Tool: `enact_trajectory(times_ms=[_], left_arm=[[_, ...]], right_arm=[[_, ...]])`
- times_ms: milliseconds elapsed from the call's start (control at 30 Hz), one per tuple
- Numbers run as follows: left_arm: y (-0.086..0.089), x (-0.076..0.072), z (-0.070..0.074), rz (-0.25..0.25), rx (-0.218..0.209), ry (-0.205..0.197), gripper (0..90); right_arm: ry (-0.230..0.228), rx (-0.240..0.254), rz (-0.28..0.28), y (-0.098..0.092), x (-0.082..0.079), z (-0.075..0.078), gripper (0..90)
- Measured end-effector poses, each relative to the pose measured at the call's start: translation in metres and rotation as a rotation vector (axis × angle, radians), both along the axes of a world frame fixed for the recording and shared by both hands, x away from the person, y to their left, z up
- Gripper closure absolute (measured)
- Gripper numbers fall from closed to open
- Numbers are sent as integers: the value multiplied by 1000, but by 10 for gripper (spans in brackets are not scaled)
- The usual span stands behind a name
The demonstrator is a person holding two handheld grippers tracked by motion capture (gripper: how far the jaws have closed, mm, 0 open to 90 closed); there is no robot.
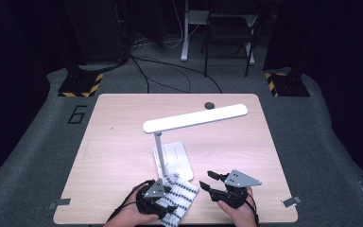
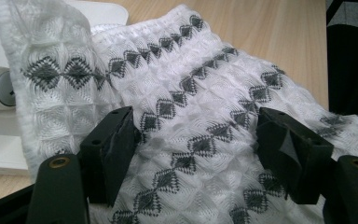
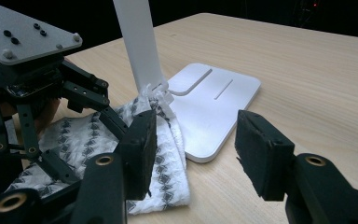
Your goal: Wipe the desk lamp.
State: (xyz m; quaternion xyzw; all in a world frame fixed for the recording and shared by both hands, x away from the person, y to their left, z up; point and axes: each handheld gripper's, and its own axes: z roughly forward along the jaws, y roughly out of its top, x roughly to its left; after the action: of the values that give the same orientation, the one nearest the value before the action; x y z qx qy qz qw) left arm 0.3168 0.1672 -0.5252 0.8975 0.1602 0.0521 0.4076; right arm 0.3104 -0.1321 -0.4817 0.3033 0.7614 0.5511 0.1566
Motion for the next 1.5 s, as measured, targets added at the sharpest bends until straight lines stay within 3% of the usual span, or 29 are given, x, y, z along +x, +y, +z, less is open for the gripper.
enact_trajectory(times_ms=[233, 433, 467, 600, 800, 1067, 1500], left_arm=[[-1, -2, 2, 13, 7, -13, 441], [1, -1, 3, 28, 1, 1, 582], [1, -1, 3, 29, 1, 3, 641], [2, 0, 4, 42, -2, 21, 709], [1, -1, 6, 66, -3, 30, 737], [9, -5, 17, 61, -56, 38, 747], [35, -10, 37, 124, -119, -1, 748]], right_arm=[[-3, -1, 0, 0, 0, 0, 487], [-4, 3, -9, -1, 1, 0, 489], [-6, 5, -8, -1, 2, -1, 490], [-4, 6, -10, -2, 2, -1, 491], [-4, 8, -13, -3, 2, 0, 491], [2, 18, -25, -5, 3, -2, 487], [13, 5, -21, 0, 8, -5, 477]])
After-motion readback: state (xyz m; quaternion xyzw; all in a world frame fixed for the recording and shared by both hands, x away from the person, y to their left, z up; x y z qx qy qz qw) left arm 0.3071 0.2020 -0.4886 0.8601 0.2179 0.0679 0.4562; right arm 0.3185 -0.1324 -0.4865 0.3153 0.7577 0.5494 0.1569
